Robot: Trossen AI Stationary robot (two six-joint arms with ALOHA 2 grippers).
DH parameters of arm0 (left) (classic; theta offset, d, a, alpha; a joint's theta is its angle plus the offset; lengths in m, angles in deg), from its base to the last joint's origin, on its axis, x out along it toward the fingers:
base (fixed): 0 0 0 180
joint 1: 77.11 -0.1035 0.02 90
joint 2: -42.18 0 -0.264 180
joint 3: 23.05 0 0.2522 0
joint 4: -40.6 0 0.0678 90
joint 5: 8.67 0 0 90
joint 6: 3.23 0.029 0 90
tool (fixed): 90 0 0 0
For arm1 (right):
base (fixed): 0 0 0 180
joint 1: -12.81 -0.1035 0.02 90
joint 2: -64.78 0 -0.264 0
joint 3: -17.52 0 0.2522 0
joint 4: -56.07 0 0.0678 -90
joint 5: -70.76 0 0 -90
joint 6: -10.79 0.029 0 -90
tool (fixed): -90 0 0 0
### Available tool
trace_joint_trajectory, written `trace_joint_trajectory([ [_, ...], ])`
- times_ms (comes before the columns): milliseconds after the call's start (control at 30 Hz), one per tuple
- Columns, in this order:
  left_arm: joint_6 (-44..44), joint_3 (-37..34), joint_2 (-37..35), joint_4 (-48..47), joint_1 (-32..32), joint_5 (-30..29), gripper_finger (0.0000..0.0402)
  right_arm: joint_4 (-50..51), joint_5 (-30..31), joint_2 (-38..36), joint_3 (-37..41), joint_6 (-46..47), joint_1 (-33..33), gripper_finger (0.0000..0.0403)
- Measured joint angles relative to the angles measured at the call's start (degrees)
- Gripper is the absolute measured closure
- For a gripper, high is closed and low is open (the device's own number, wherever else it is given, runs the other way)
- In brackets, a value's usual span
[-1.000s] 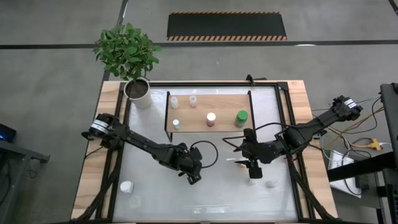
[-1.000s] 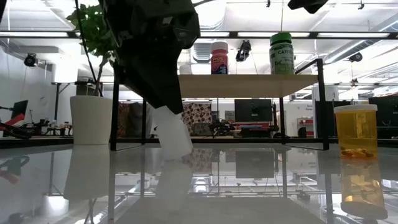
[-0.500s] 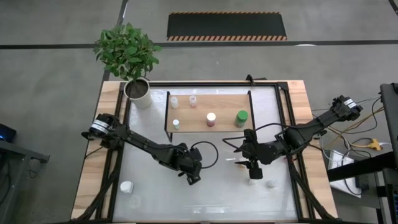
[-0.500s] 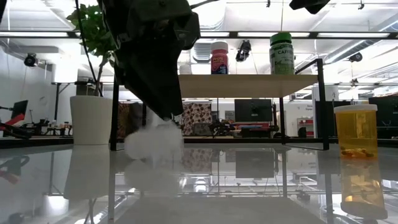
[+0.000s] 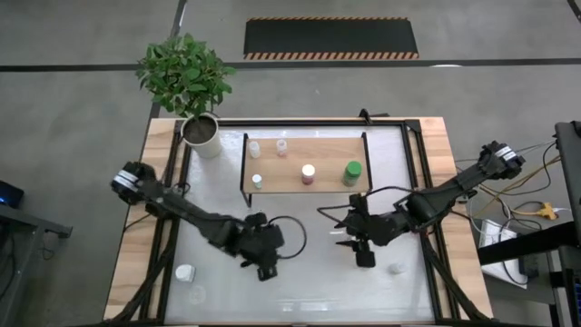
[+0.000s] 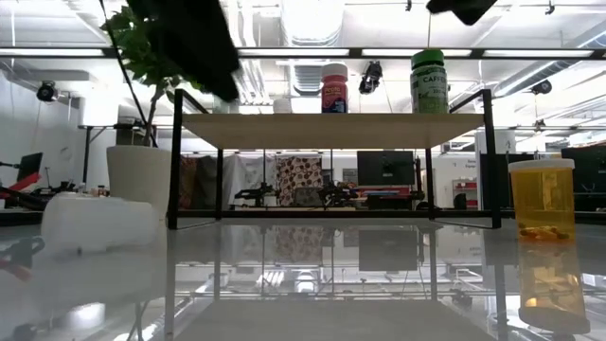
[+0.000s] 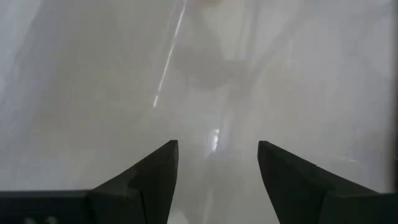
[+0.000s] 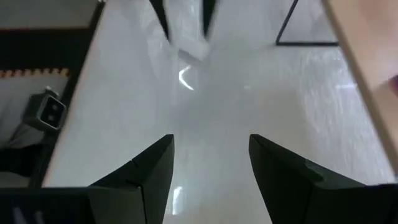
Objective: Pick and place medicine bottles onto shelf by color
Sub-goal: Put the transparent pill bottle on the shelf
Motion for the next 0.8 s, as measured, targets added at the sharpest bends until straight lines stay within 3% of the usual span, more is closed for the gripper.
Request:
trace_joint_trajectory([
  [167,-6.6,-0.9,-1.4,0.0,5.0,-1.8,0.0198,0.1,-0.1,3.9,-0.5,0.0,0.0,0.0204],
  [433,-29.0,-8.1,-1.4,-8.3,7.5,-1.1,0.0197,-0.3,0.0,5.6,-0.8,-2.3,0.0,0.0204],
  [800,-37.4,-18.2,-1.4,-7.4,7.0,-0.7,0.0127,-1.1,0.0,5.1,-0.8,-3.0,0.0,0.0204],
])
